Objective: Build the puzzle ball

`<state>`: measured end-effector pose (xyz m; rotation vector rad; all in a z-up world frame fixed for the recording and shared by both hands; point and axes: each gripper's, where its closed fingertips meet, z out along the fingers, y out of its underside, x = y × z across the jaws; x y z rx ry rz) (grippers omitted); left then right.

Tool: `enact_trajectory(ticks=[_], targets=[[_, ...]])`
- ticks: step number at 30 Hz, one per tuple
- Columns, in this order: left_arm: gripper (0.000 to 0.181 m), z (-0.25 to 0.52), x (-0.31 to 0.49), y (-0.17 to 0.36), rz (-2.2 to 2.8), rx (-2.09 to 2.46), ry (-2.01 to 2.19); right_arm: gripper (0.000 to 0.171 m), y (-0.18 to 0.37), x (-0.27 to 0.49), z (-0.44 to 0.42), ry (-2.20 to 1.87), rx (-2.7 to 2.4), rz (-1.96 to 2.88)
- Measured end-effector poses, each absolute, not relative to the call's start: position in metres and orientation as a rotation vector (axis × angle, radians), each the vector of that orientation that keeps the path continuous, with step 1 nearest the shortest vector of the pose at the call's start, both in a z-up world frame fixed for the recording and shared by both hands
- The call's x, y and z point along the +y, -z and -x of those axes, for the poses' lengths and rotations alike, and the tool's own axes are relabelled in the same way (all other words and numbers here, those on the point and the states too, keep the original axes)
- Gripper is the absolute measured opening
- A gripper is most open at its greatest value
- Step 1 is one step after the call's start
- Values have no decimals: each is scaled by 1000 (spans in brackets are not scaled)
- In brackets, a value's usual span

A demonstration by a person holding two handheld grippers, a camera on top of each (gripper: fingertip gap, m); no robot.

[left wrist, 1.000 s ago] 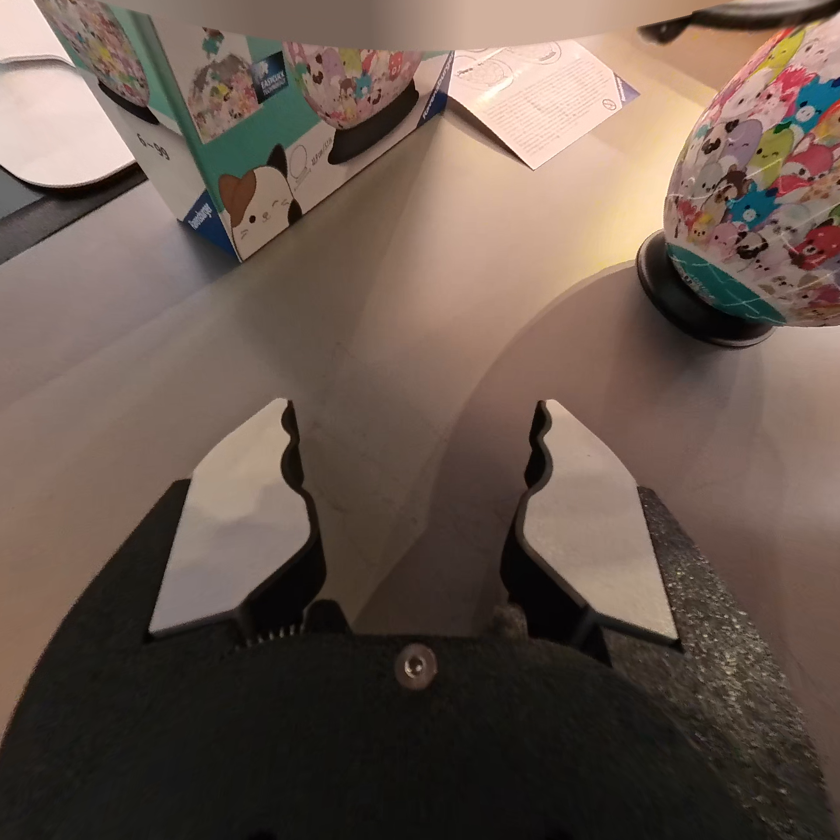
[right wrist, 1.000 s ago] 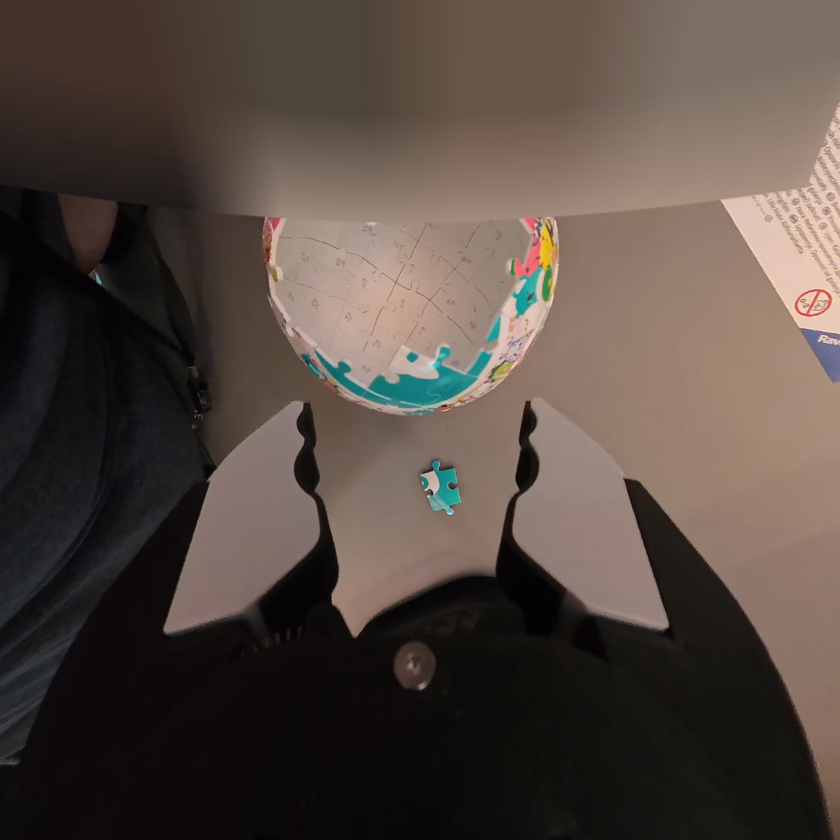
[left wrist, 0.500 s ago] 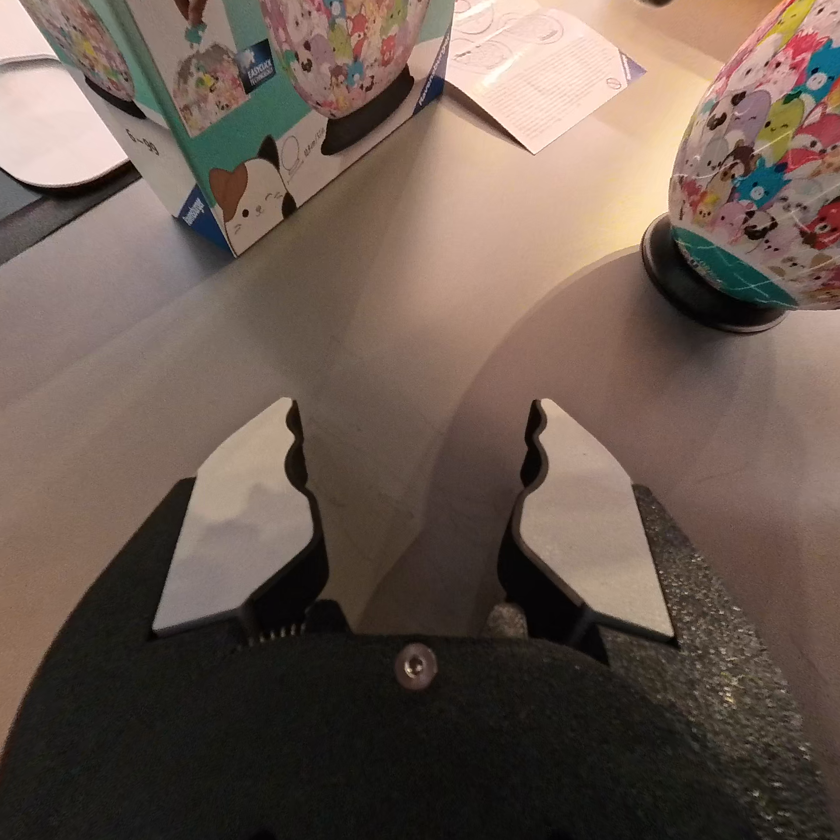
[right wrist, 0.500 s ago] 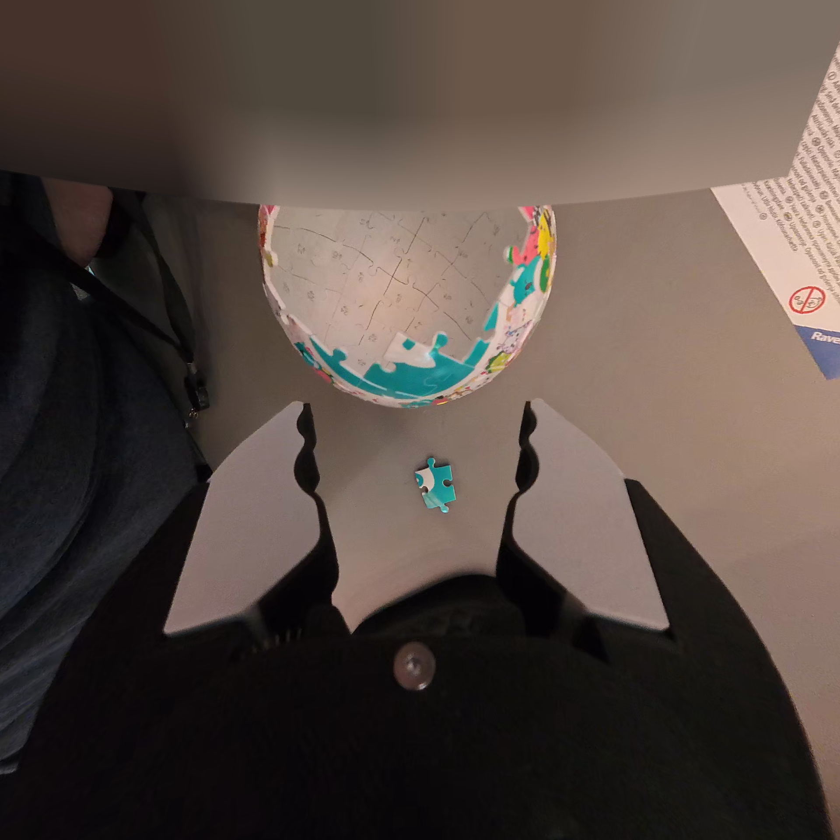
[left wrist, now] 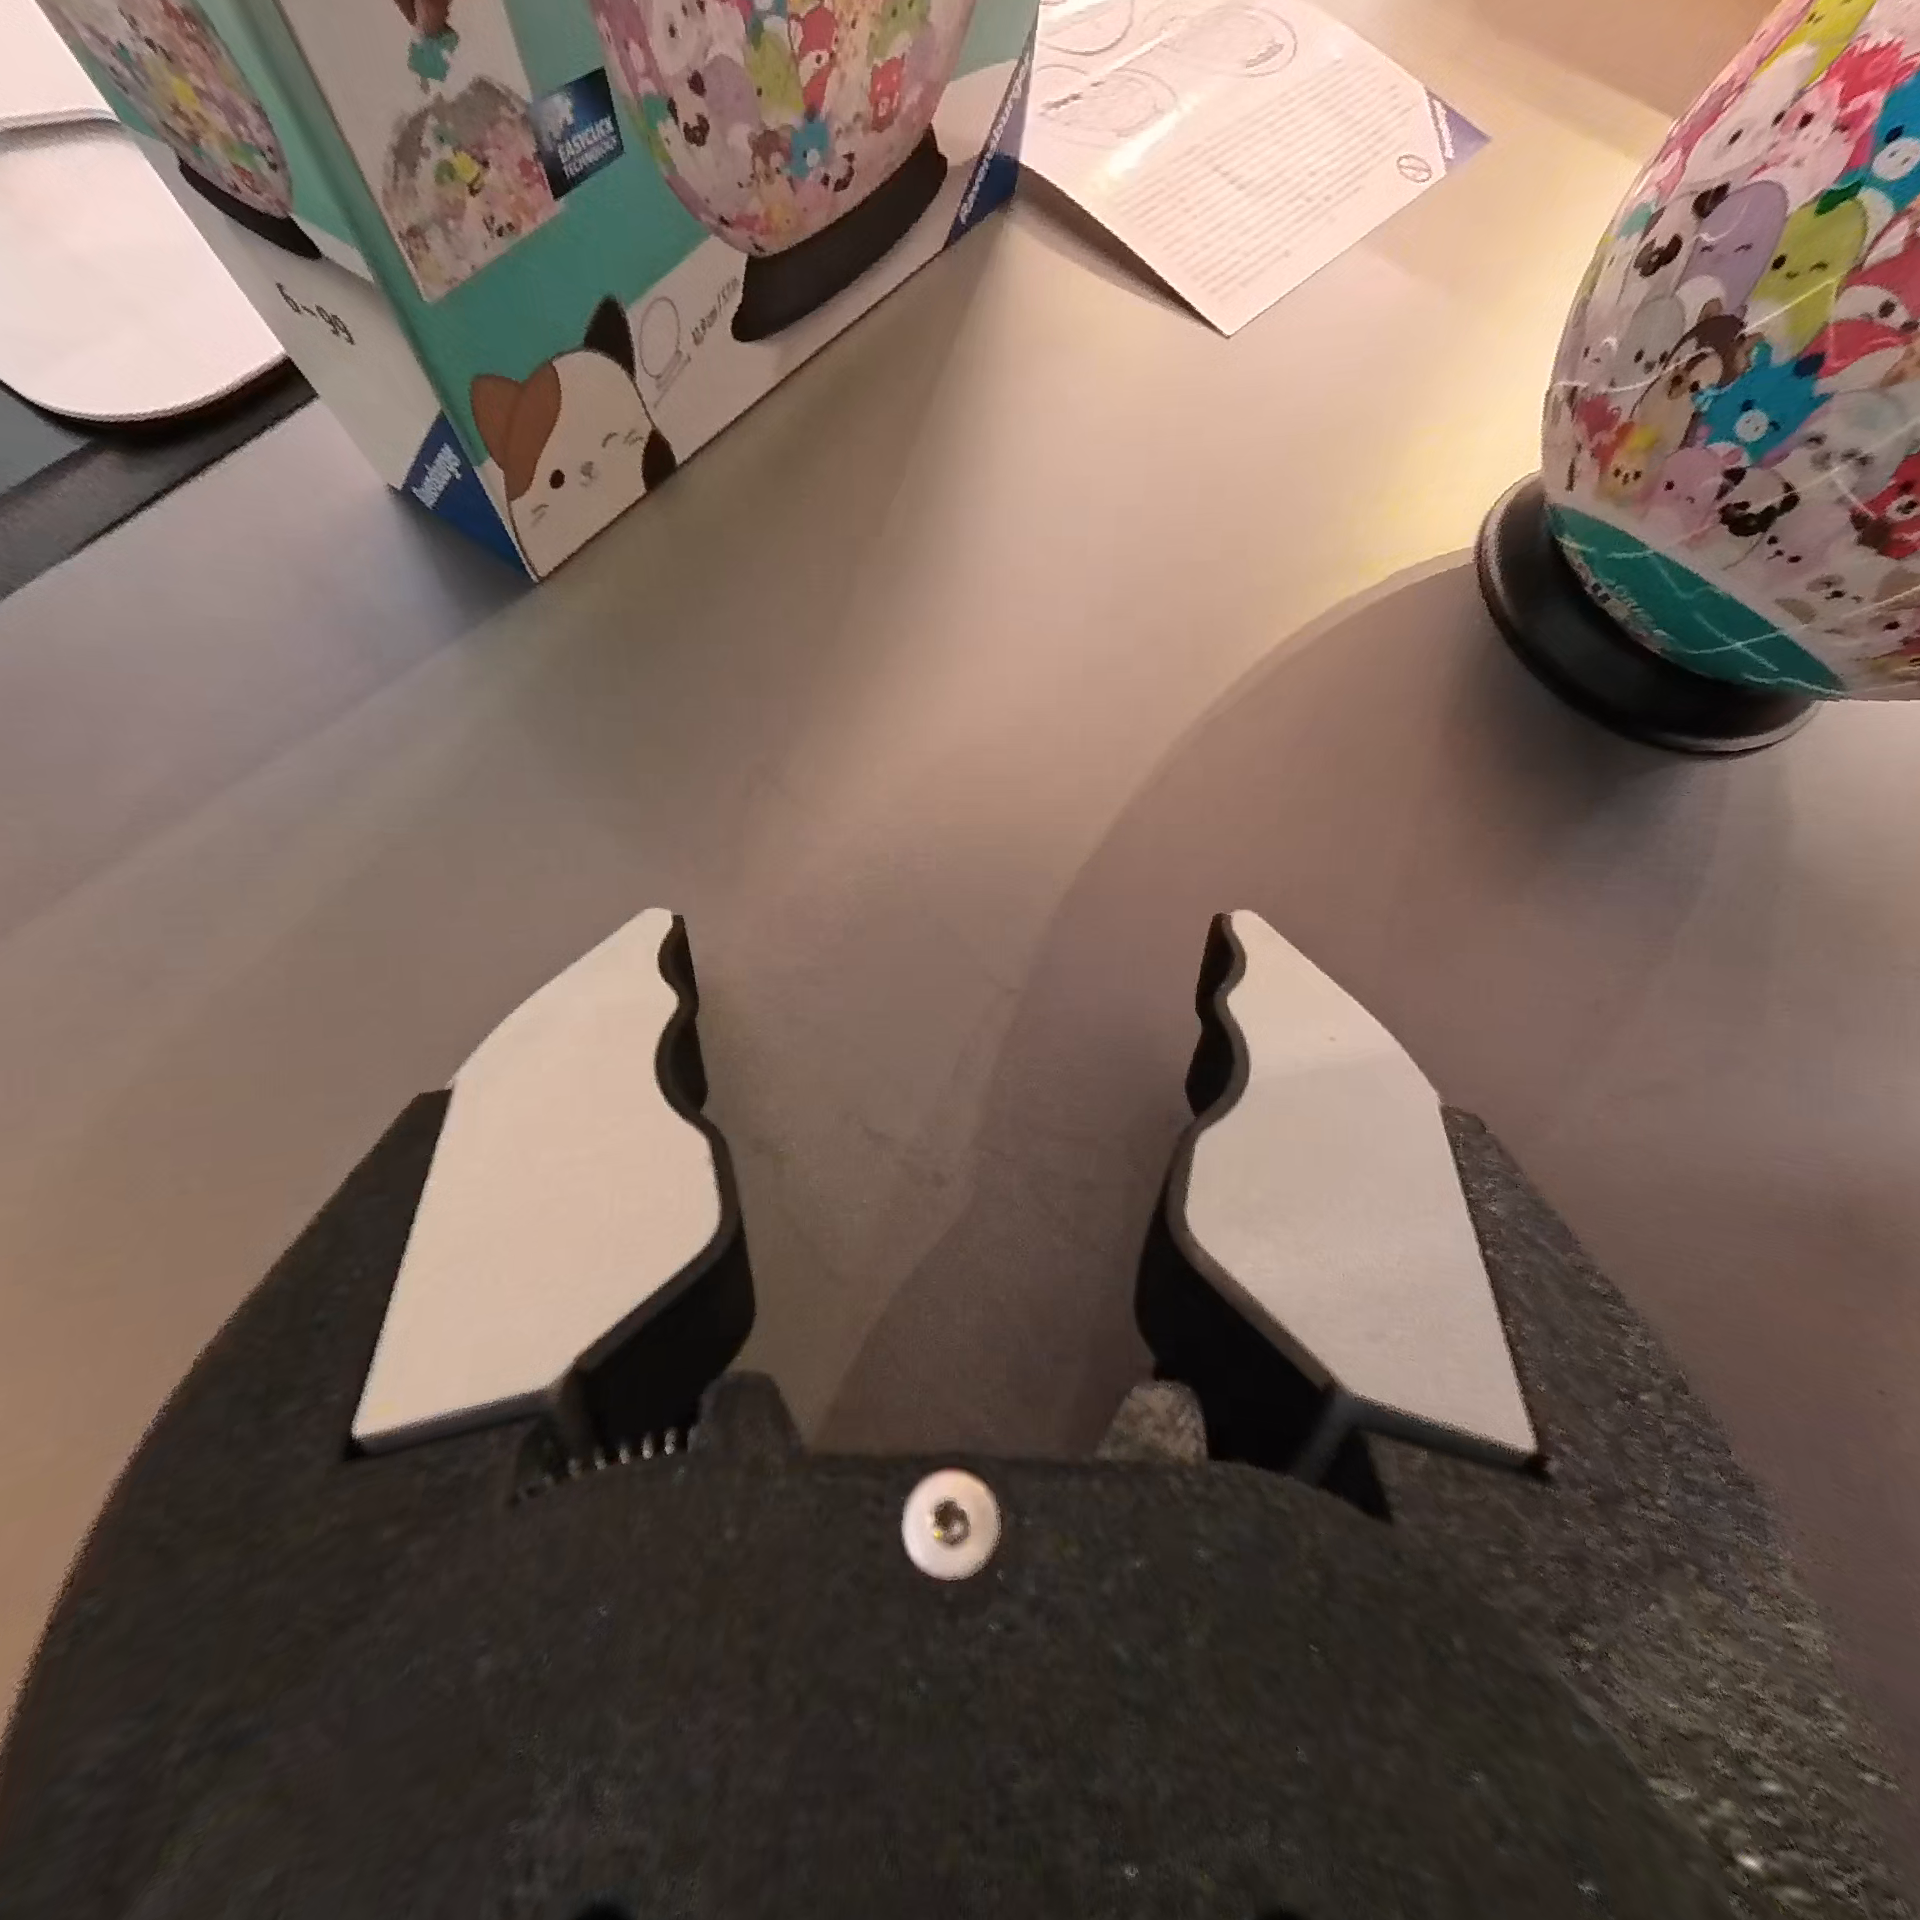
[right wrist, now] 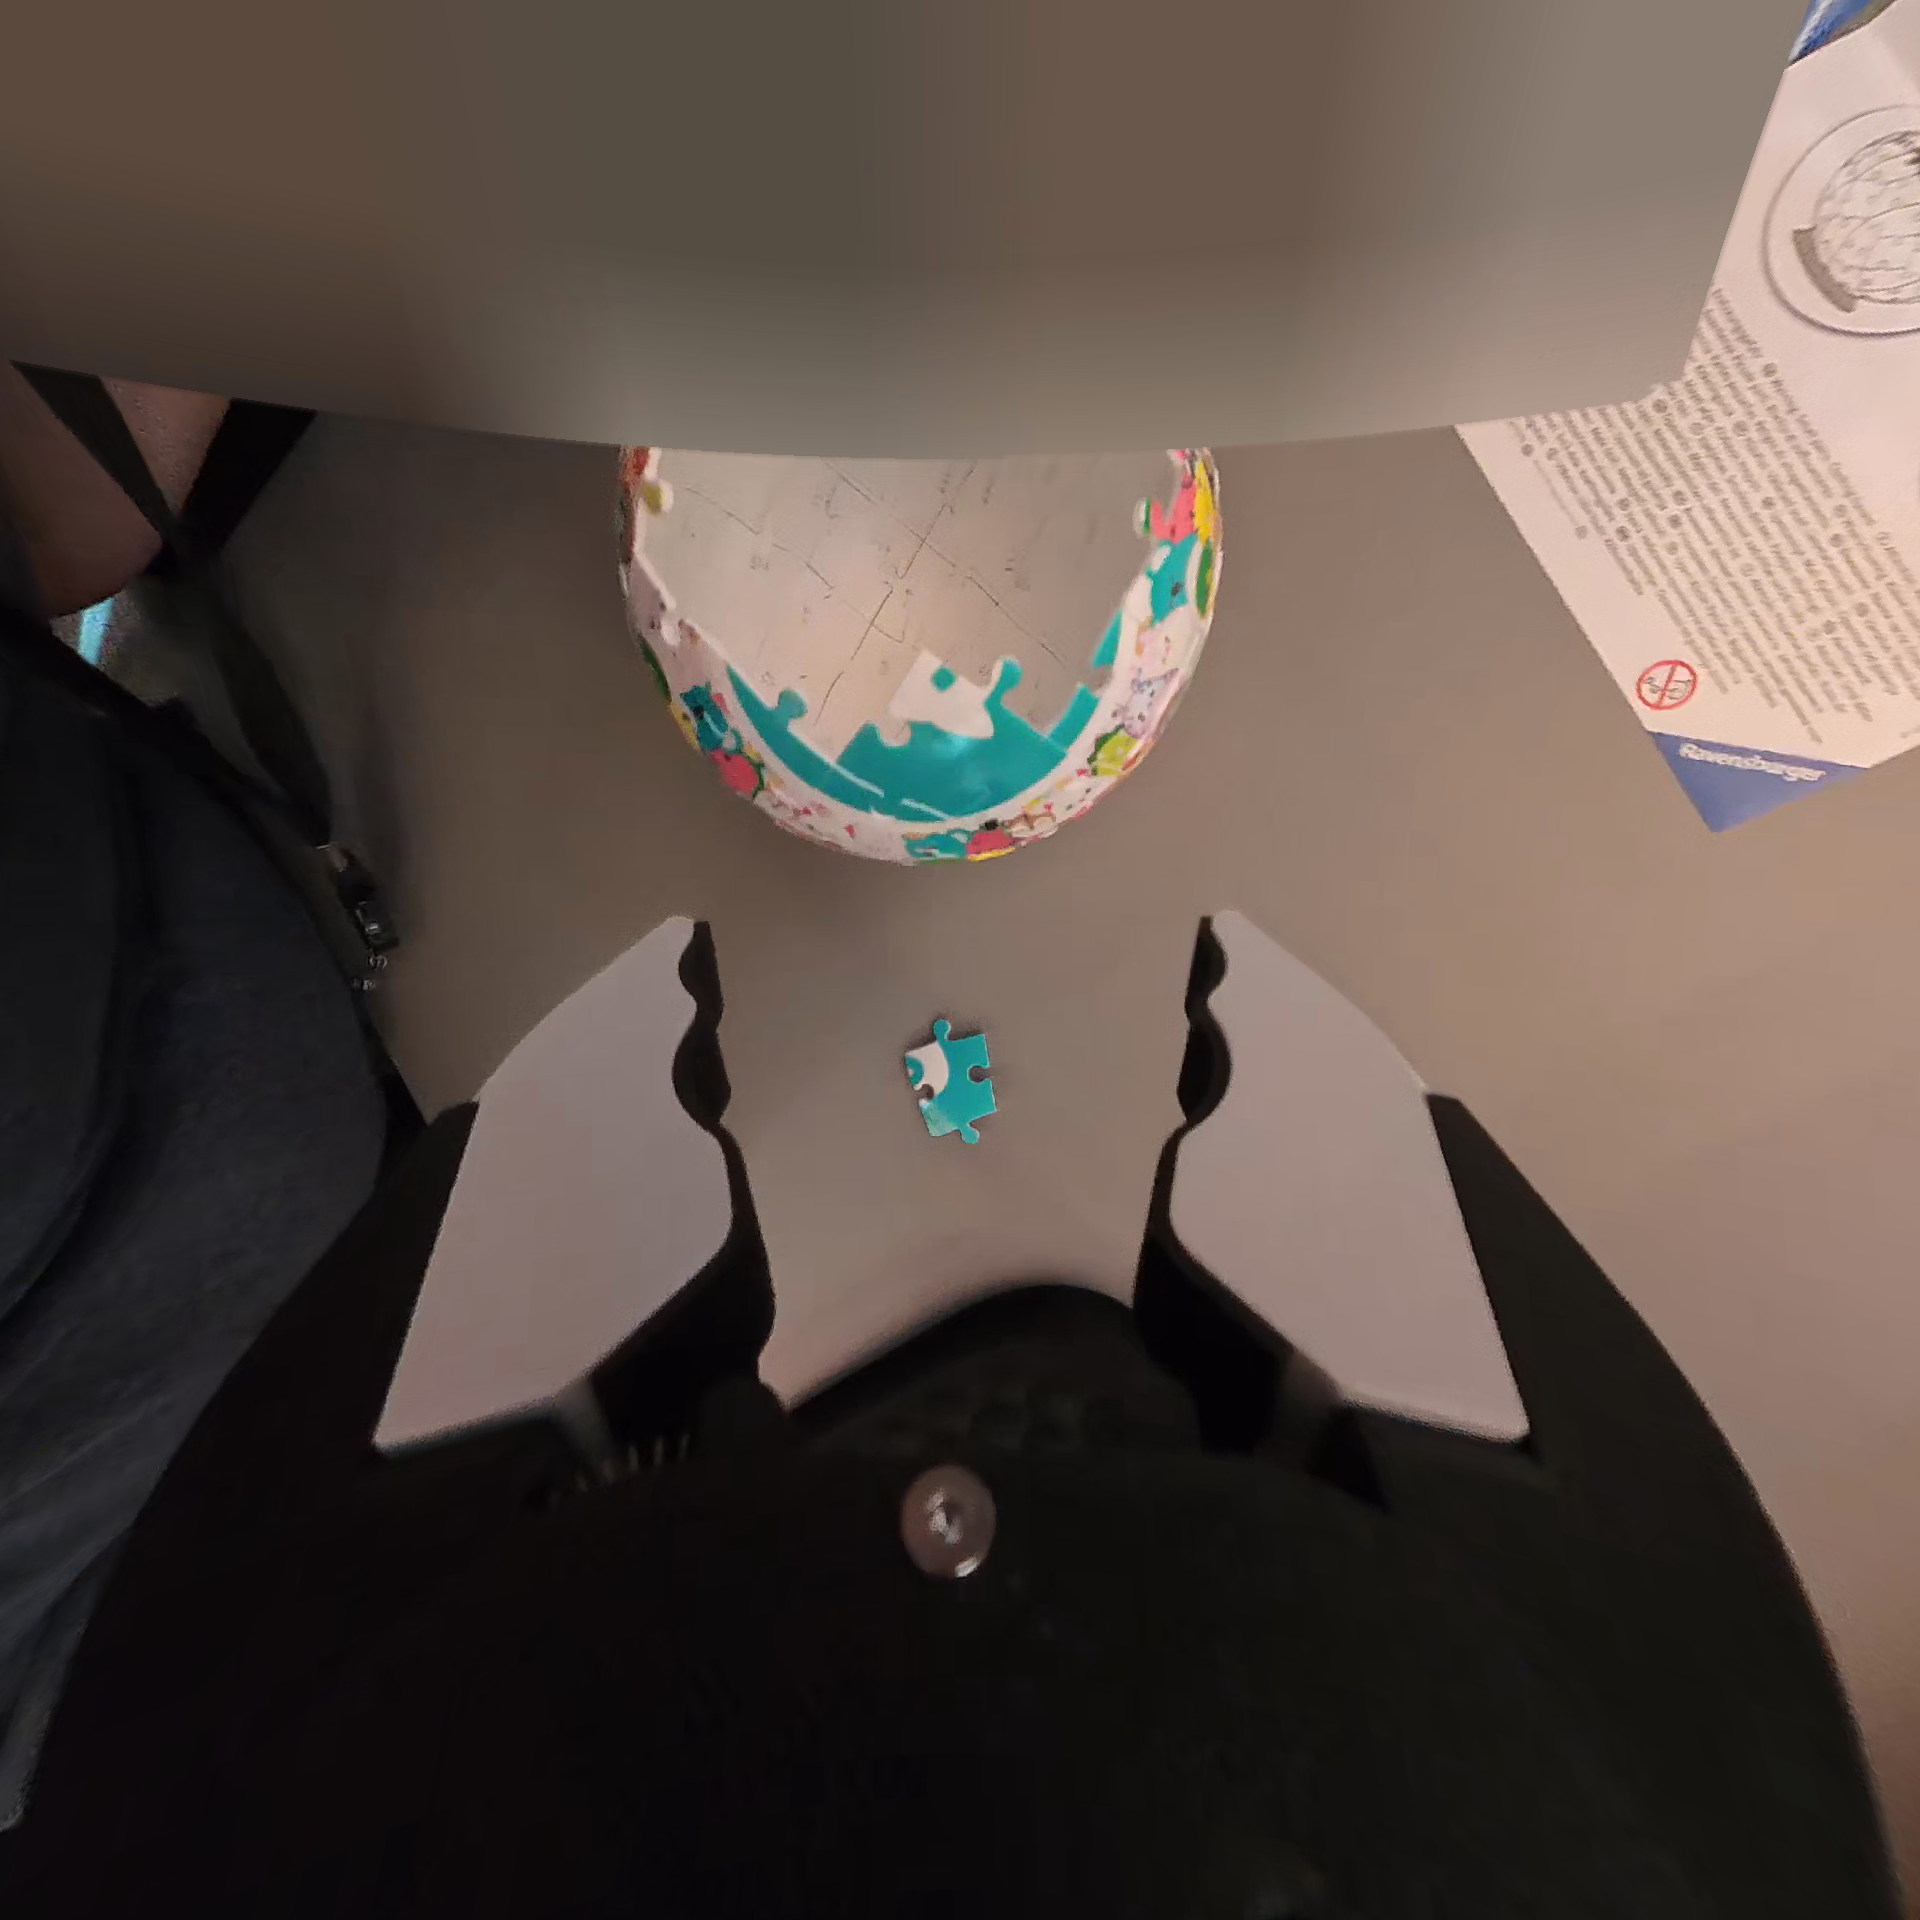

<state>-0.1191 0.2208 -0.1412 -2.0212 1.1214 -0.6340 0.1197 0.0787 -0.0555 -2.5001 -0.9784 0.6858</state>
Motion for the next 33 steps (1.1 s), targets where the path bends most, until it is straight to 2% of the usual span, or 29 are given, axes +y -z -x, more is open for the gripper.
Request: enact_trajectory(ticks=[14,19,27,28,33], targets=[[92,124,223,130,1956,1043,598,86,57,36,-140,-734,-982,2350],[92,126,223,124,1942,1031,613,73,68,15,-146,-688,-1088,2355],[91,116,219,110,1894,1045,573,56,130,19,-137,-534,-1336,2196],[91,116,218,108,1889,1050,558,50,136,19,-136,-516,-1369,2167],[88,118,212,79,1835,1022,469,48,156,16,-132,-413,-1475,2087]])
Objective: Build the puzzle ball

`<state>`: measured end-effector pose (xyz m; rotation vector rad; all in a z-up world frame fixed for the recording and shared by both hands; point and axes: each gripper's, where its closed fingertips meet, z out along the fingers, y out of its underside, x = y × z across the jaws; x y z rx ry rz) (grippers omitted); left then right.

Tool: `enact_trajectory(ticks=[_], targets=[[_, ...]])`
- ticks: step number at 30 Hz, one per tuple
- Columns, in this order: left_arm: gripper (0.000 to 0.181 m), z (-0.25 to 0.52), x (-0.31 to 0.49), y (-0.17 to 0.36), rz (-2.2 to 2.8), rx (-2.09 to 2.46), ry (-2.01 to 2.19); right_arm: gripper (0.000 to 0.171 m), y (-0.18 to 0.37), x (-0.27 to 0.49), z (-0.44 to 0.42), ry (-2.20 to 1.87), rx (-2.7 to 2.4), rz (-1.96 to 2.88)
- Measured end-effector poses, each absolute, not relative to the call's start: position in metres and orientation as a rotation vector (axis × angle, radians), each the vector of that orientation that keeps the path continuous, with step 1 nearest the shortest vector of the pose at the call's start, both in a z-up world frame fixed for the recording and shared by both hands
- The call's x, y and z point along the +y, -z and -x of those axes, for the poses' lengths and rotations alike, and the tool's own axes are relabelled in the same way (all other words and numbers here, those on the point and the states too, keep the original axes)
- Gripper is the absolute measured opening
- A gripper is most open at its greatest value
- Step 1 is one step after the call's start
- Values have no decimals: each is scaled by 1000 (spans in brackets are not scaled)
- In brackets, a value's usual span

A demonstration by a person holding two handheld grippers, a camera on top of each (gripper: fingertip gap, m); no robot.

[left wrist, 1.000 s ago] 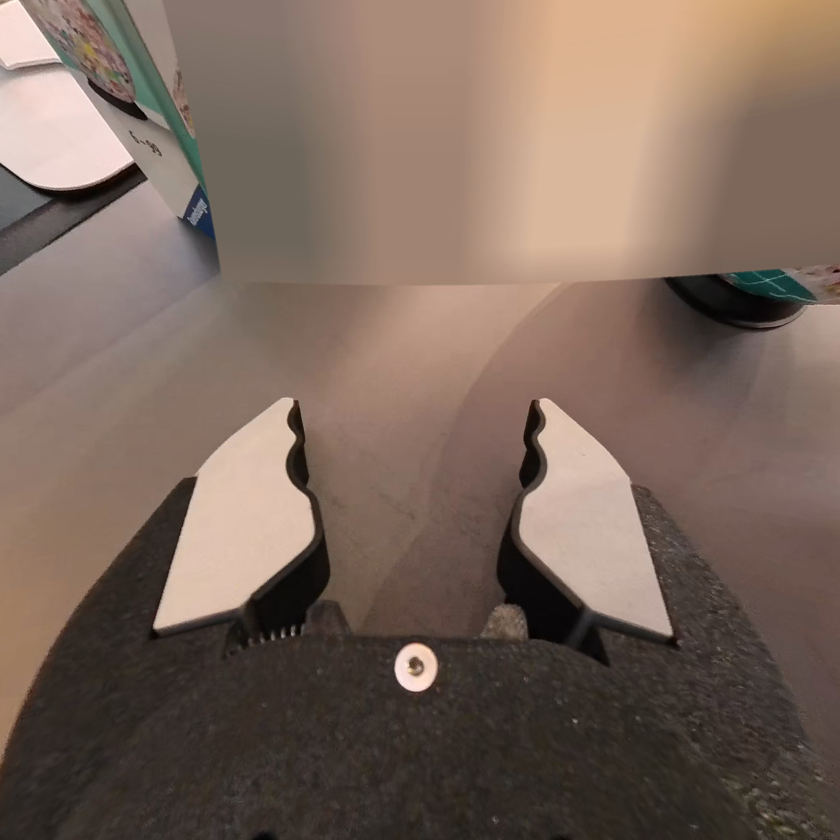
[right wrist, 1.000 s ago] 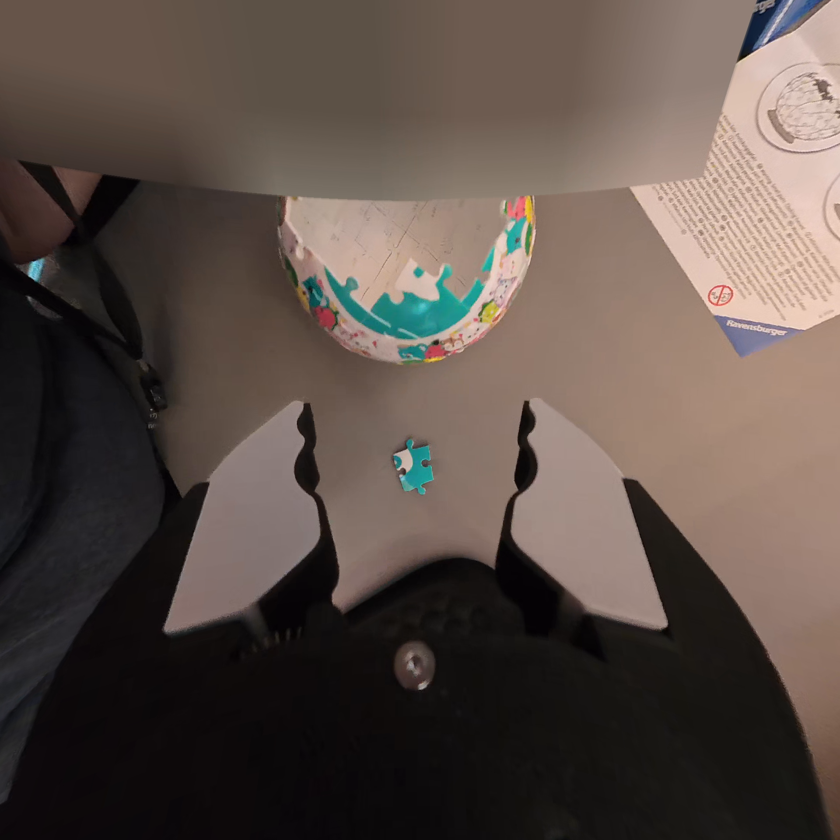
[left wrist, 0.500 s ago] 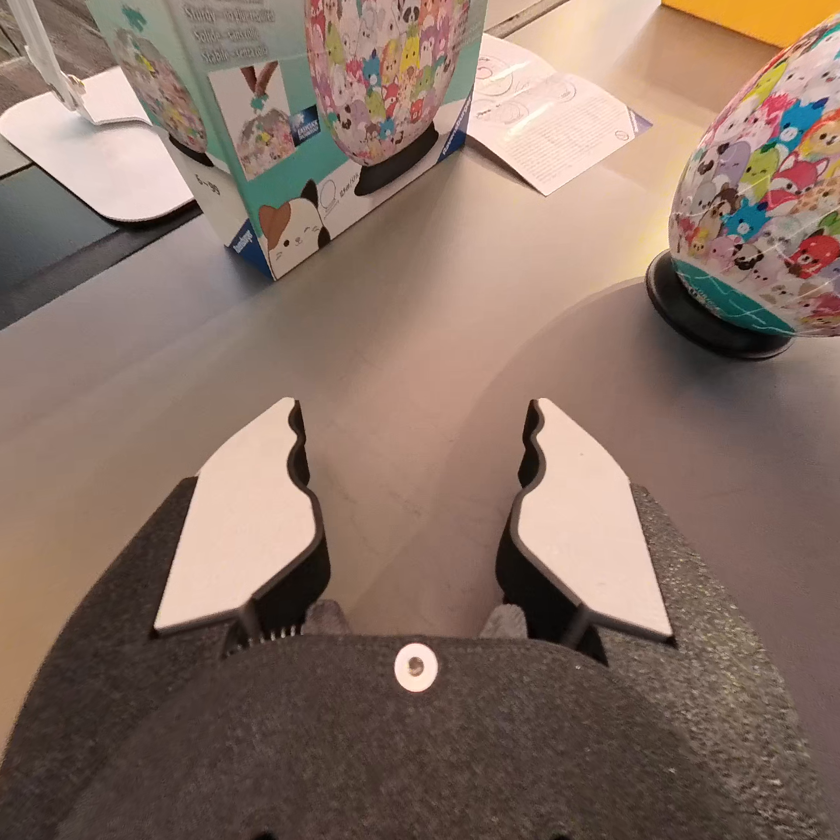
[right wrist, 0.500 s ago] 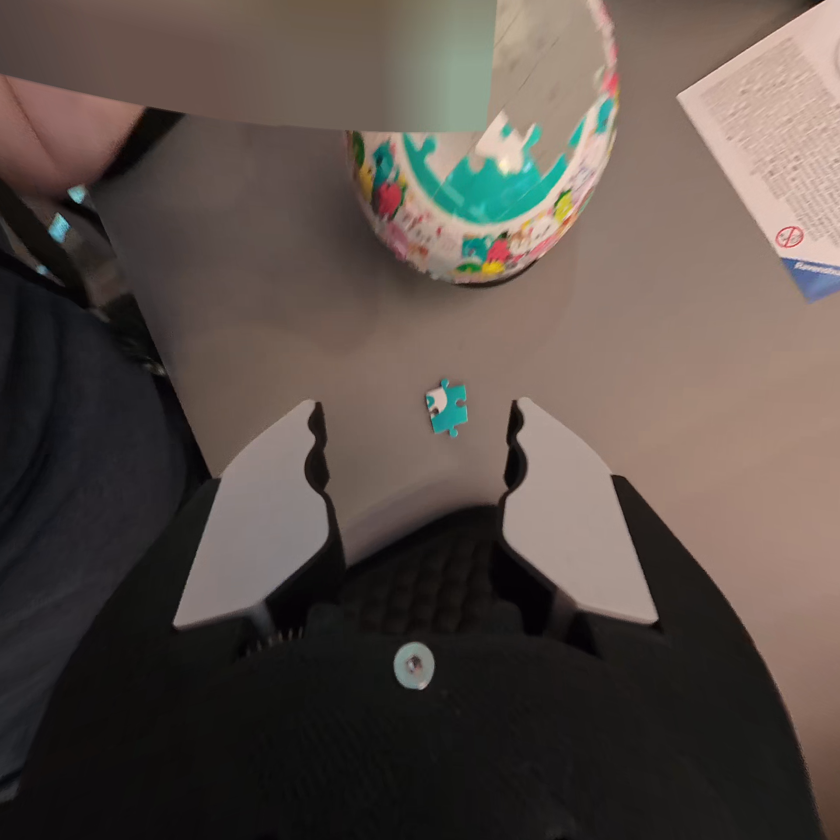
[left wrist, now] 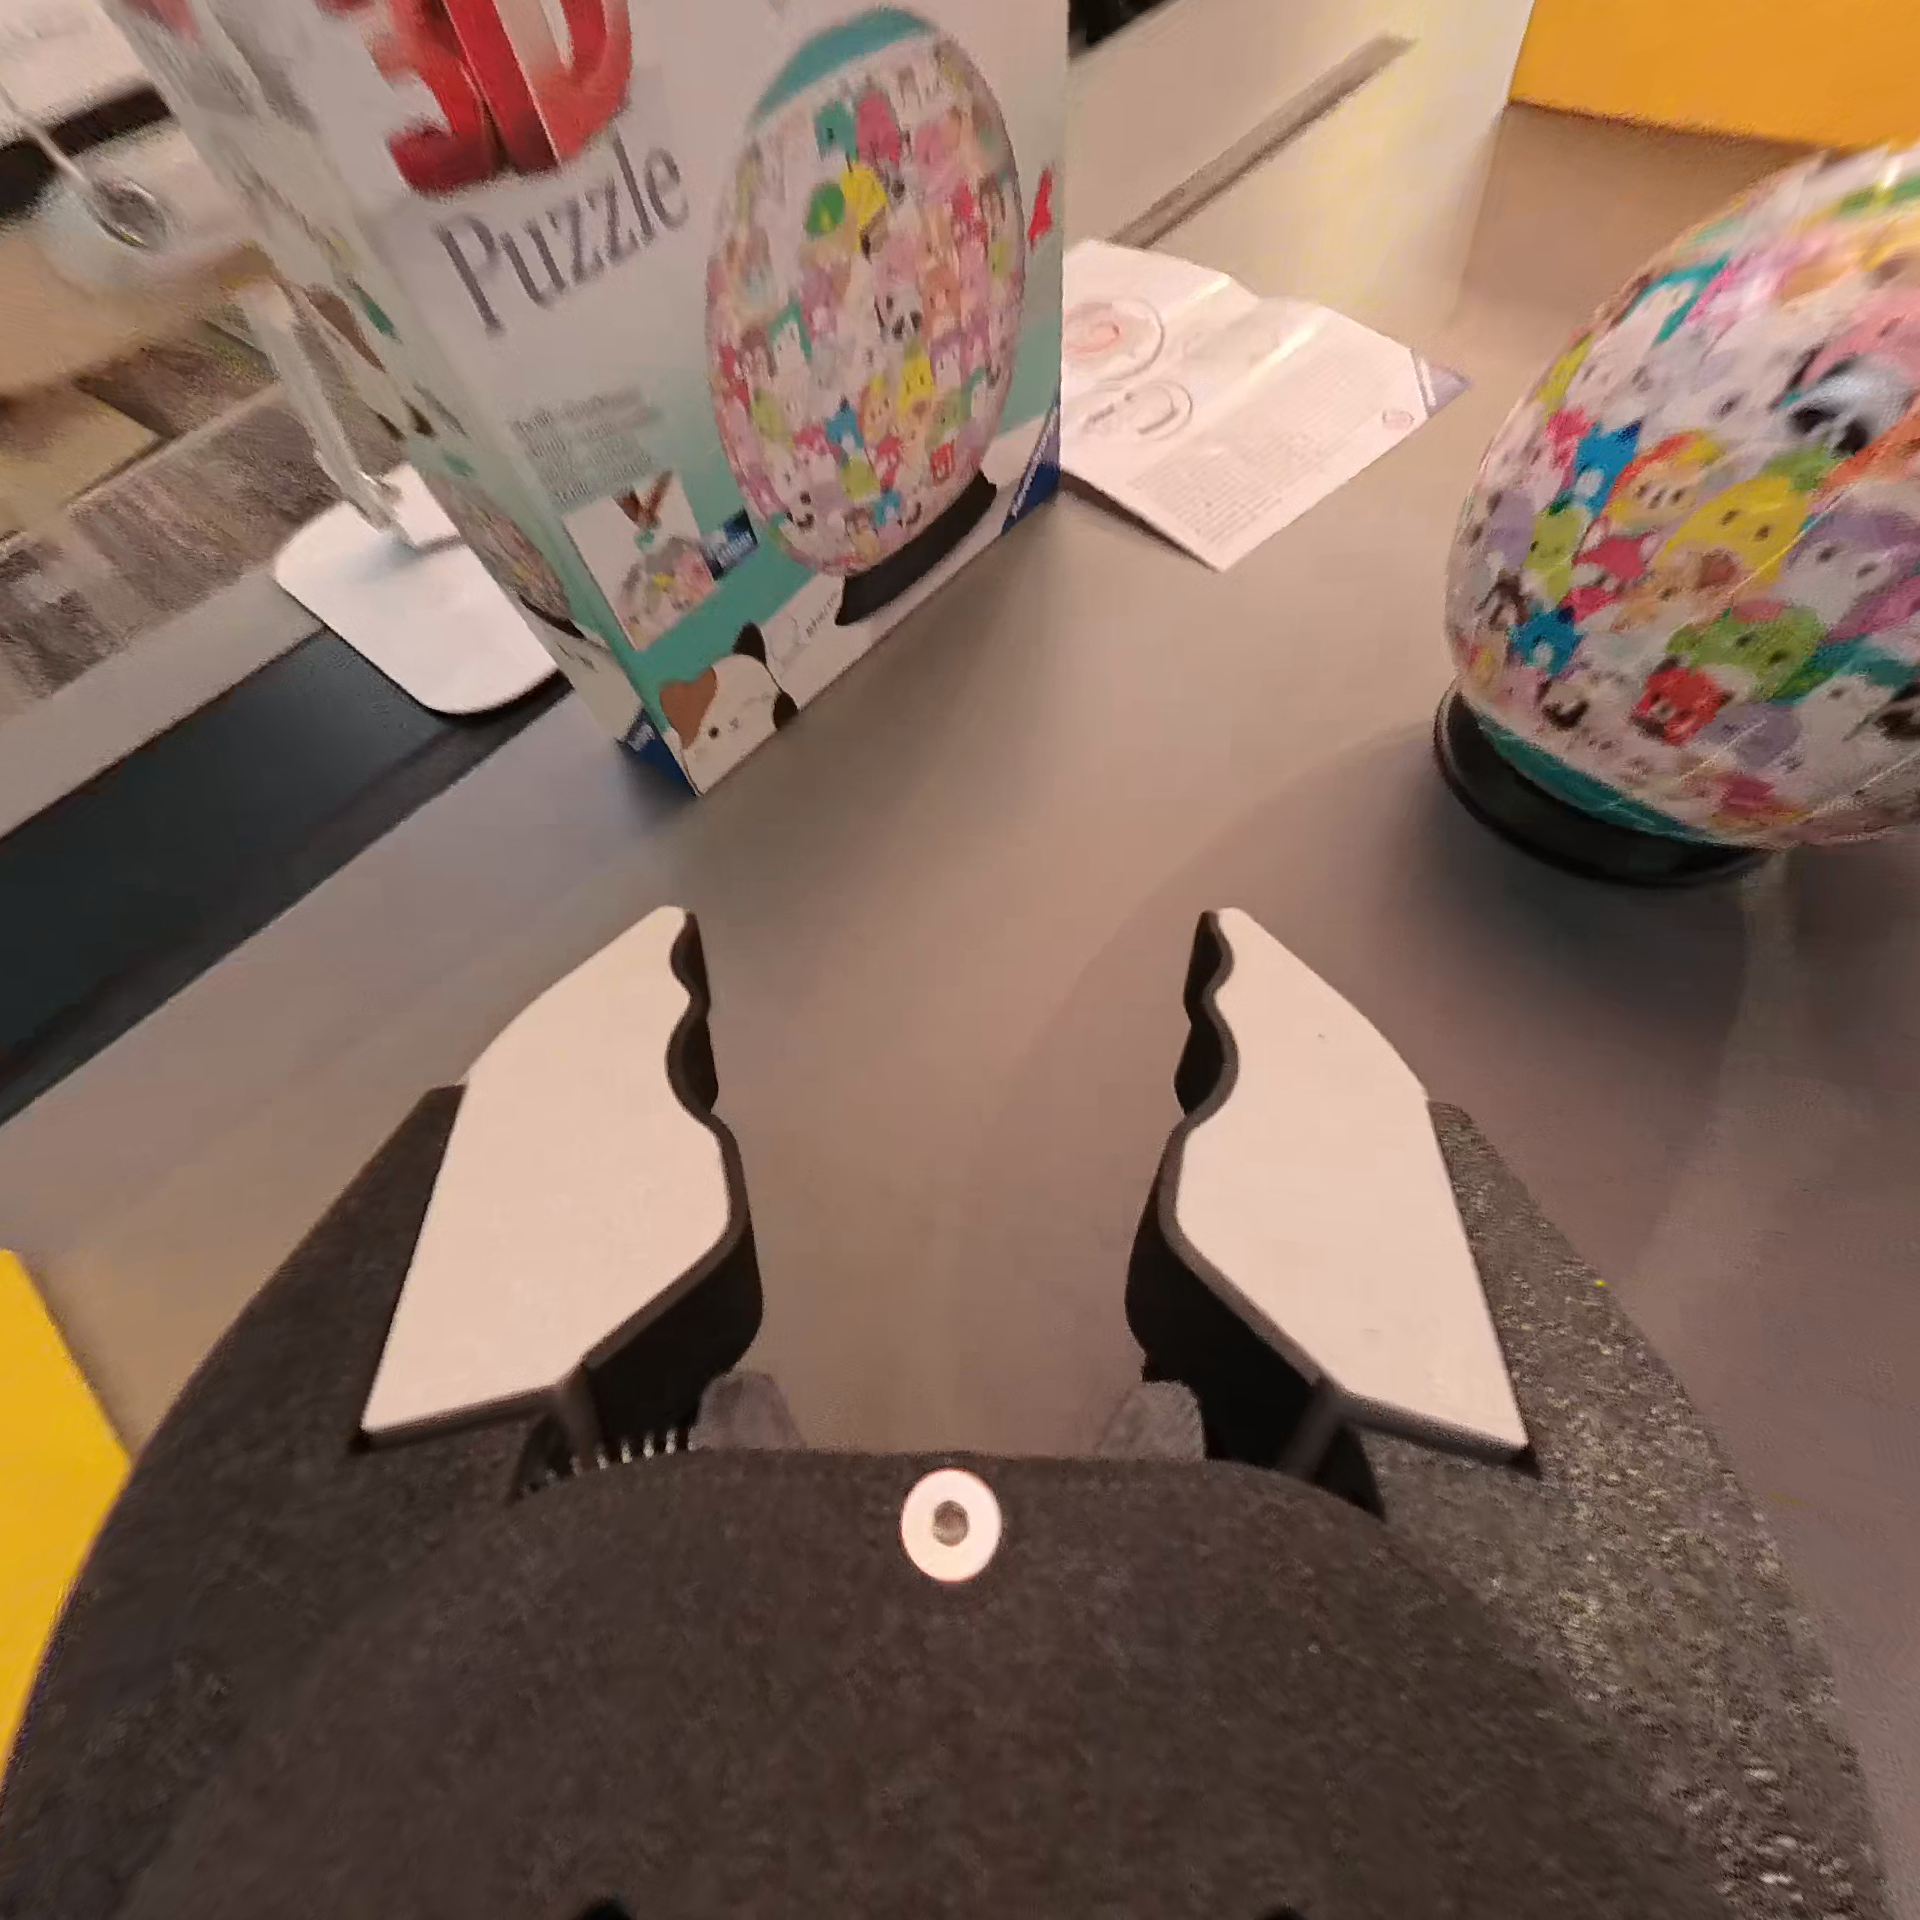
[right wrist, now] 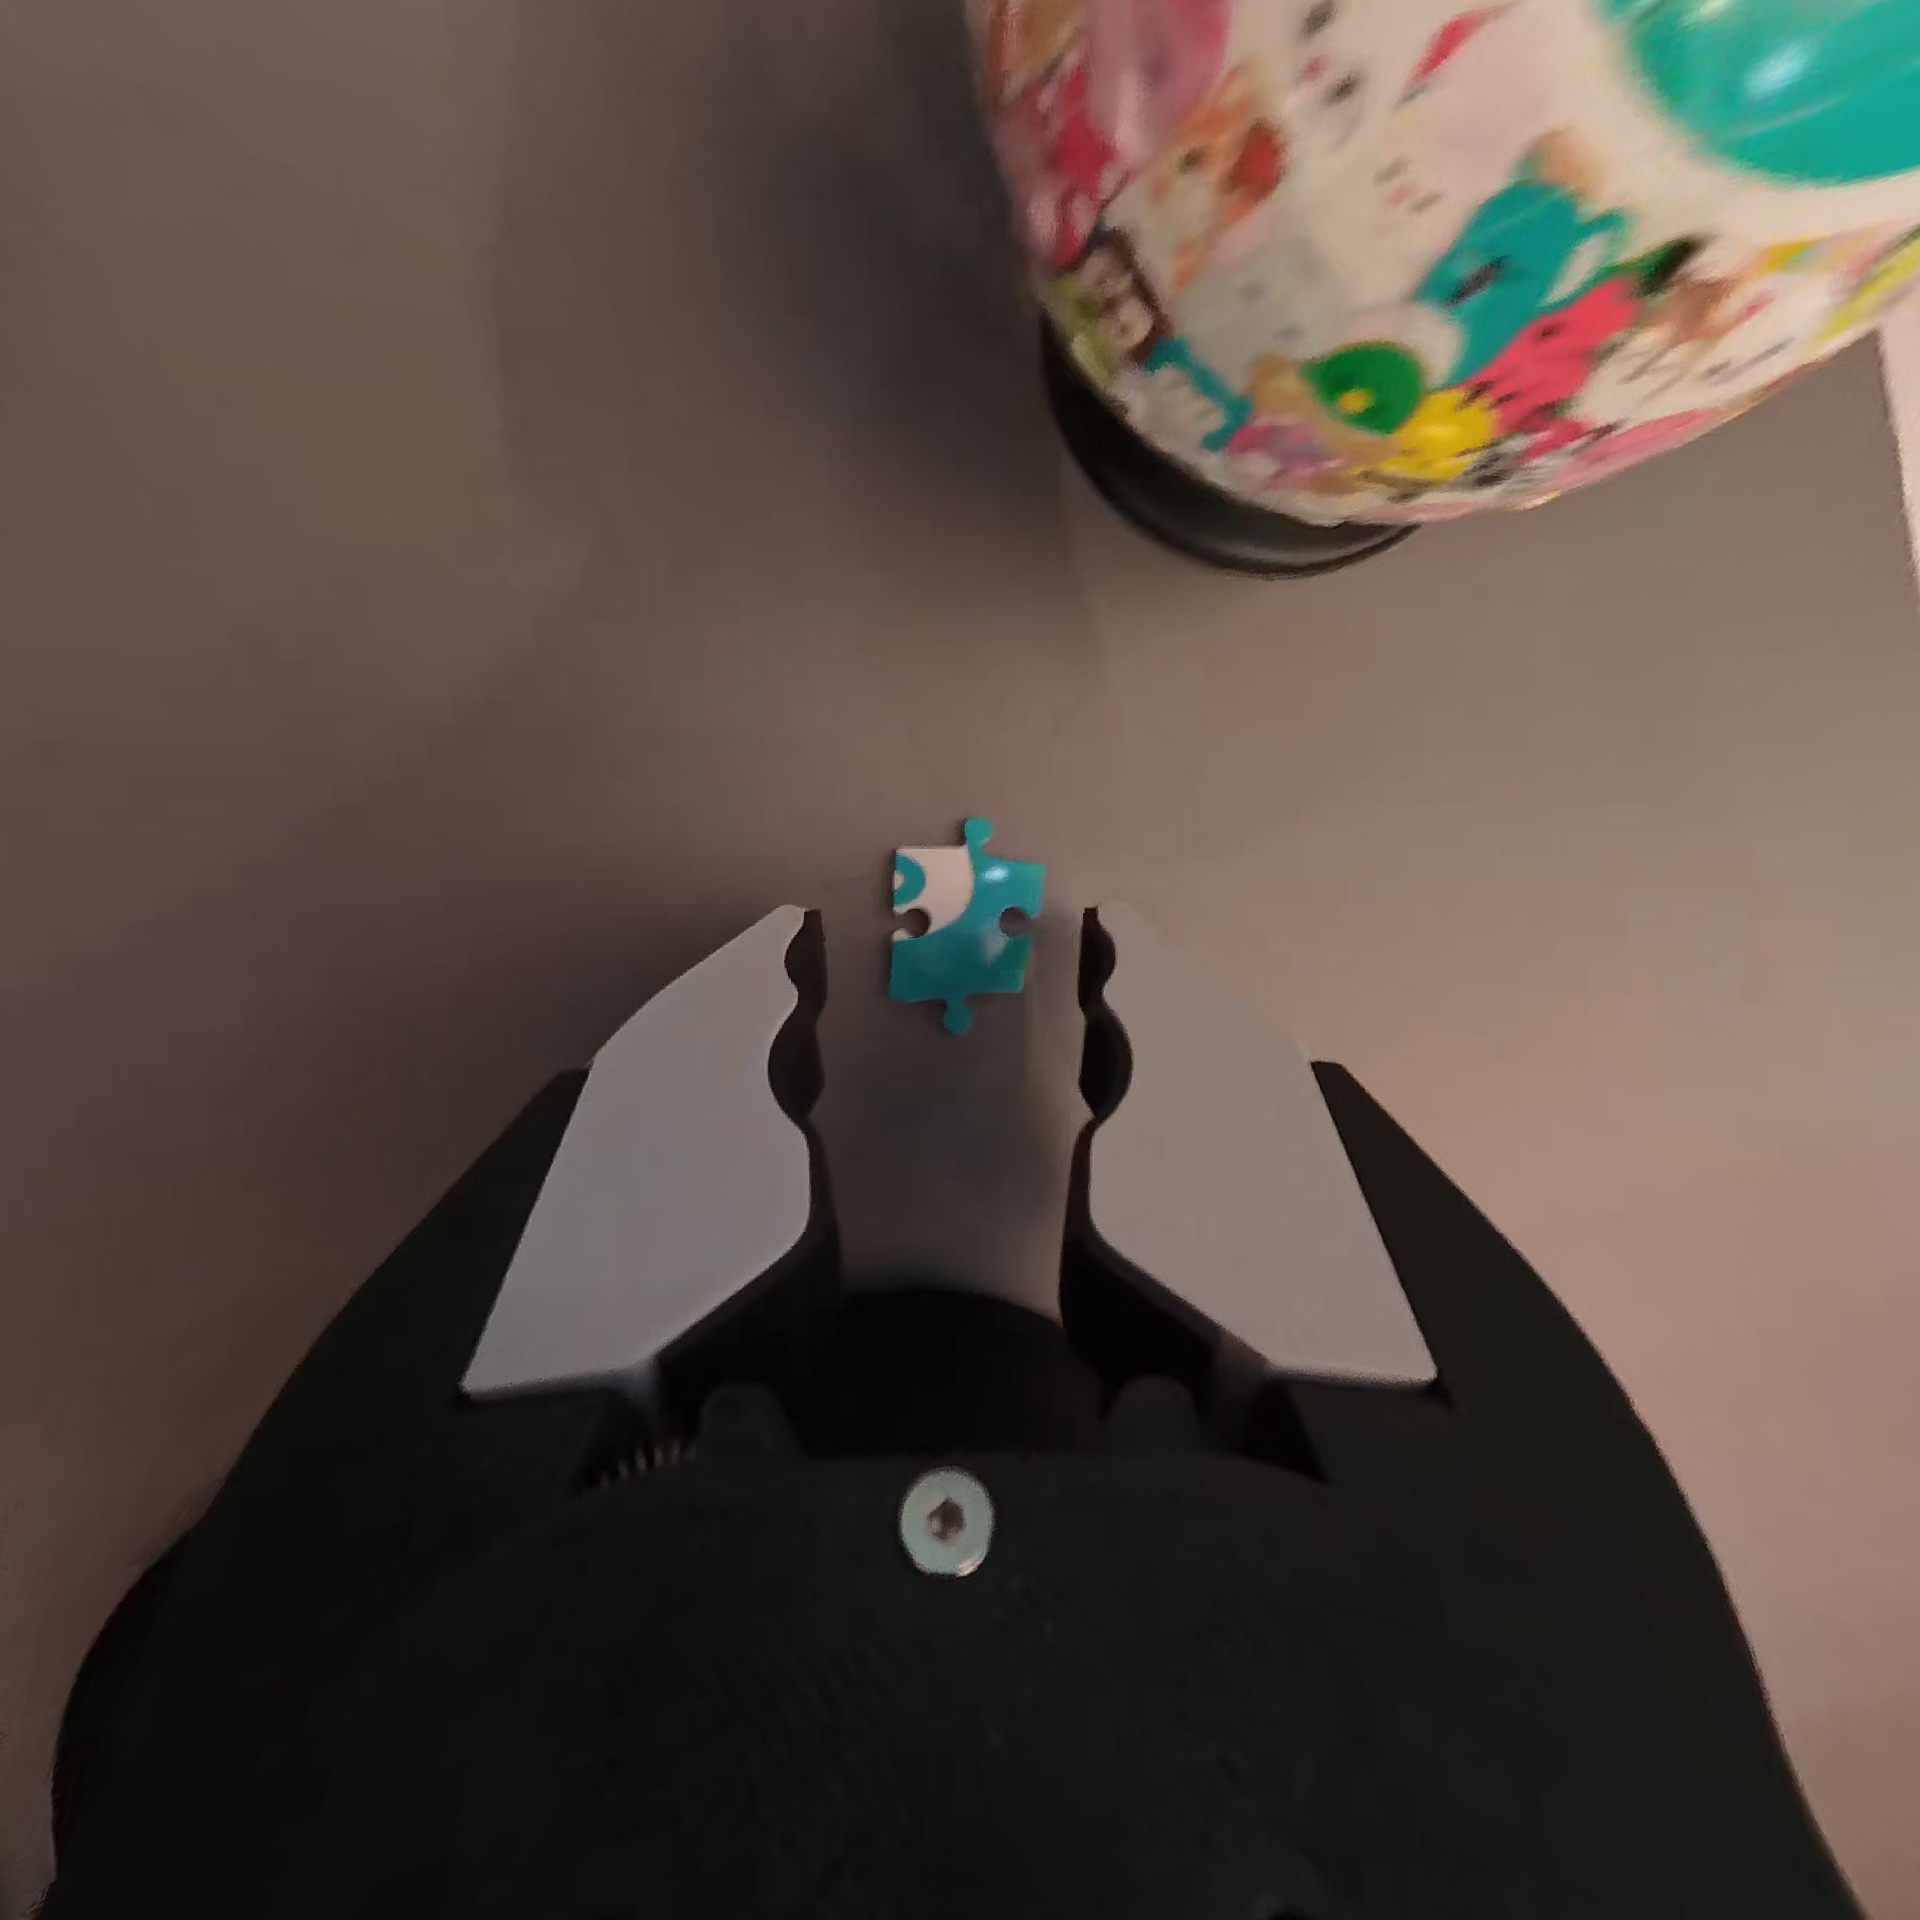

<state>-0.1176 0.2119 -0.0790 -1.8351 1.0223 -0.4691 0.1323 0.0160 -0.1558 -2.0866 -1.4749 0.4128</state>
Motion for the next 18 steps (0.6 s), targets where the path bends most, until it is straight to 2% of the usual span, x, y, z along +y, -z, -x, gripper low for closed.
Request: enact_trajectory(ticks=[3,5,11,13,18], targets=[[86,122,192,47,1787,929,494,45,159,16,-135,-346,-1442,2093],[83,124,170,29,1758,896,497,29,161,7,-134,-444,-1411,2166],[80,102,79,7,1689,944,529,27,156,5,-135,-641,-1303,2203],[76,86,44,18,1672,1016,513,28,141,1,-133,-815,-1204,2219],[57,27,-32,51,1584,1301,512,27,66,-40,-114,-1607,-987,2158]])
